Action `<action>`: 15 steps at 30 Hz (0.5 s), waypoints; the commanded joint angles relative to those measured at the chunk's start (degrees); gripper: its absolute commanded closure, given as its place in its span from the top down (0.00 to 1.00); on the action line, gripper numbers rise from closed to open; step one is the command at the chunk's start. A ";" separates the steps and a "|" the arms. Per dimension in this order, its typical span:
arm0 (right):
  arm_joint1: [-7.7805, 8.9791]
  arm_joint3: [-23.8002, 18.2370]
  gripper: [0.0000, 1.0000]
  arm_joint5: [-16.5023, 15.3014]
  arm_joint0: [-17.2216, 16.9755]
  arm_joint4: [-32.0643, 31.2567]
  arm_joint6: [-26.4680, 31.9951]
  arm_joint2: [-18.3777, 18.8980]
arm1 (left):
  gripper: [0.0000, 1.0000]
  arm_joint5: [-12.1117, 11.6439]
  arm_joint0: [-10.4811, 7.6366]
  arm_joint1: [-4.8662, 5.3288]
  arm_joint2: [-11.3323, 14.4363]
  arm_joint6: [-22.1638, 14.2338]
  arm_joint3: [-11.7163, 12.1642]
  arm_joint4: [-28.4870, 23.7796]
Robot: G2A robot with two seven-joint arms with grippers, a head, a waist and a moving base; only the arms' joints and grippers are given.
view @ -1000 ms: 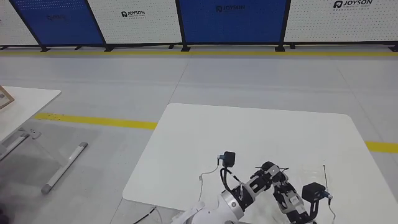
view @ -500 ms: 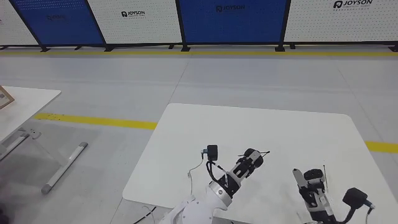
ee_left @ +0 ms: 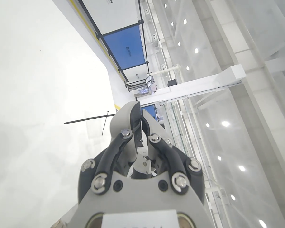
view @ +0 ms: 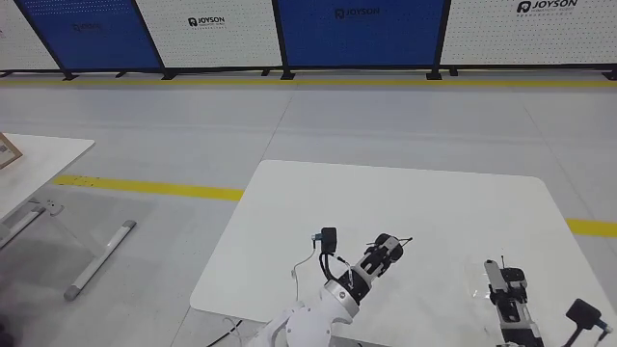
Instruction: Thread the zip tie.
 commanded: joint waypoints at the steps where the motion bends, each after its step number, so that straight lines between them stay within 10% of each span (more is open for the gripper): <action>1: 0.00 0.00 1.00 0.00 0.00 0.00 0.00 0.00 | 0.00 0.00 0.00 0.00 0.00 0.00 0.00 0.00; 15: -0.23 -0.65 1.00 1.63 -0.58 15.81 3.66 6.14 | 0.00 2.94 -1.29 -1.28 -1.66 17.50 4.91 2.15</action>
